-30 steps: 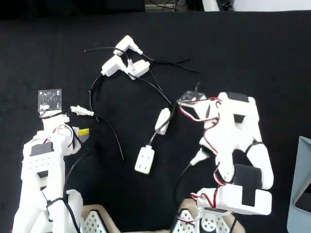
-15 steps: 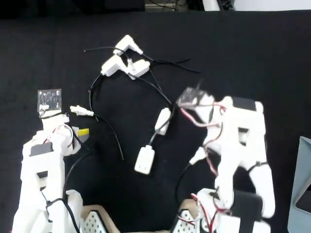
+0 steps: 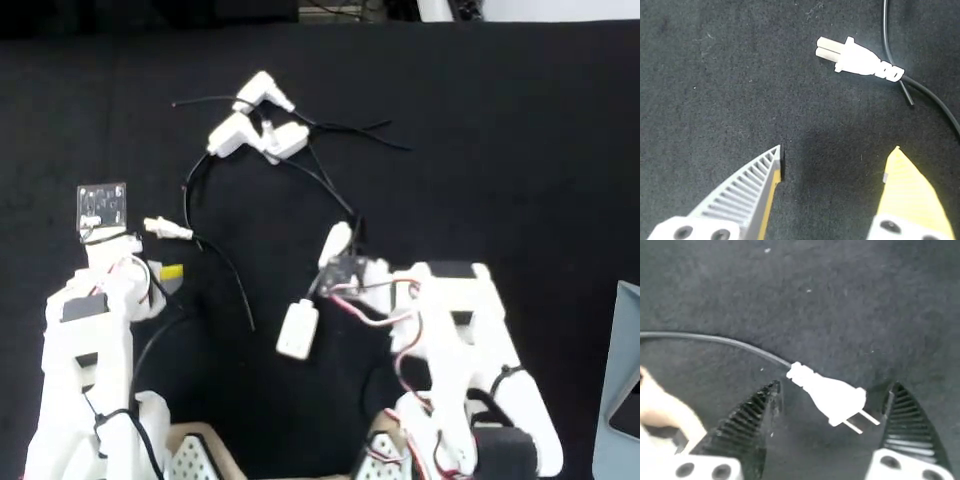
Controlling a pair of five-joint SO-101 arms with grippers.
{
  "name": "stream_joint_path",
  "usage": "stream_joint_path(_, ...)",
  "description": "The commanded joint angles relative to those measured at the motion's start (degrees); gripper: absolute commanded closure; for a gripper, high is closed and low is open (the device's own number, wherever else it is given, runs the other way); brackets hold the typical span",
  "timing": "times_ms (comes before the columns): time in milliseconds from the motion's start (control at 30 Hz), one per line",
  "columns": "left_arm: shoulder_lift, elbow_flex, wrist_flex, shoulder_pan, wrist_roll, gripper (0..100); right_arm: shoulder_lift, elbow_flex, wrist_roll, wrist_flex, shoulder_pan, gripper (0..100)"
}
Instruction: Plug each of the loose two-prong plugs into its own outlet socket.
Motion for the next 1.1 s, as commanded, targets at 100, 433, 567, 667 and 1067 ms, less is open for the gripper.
stream_joint_path(100, -0.7, -0.31, -1.05, -0.13, 0.09, 68, 6.2, -0.57, 0.44, -4.31, -0.62, 68.8)
stream_joint_path(433, -0.62, -0.31, -1.05, -0.13, 0.09, 68, 21.58, -10.07, -2.37, -5.19, -0.44, 93.9)
stream_joint_path(567, -0.62, -0.31, -1.05, -0.13, 0.09, 68, 20.09, -11.74, -2.81, -4.92, 1.14, 98.2)
stream_joint_path(667, -0.62, -0.31, -1.05, -0.13, 0.09, 68, 16.75, -14.64, -5.45, -1.23, 2.99, 98.7)
stream_joint_path(1067, -0.62, -0.31, -1.05, -0.13, 0.09, 68, 10.33, -29.49, -28.22, 13.36, 8.53, 98.7)
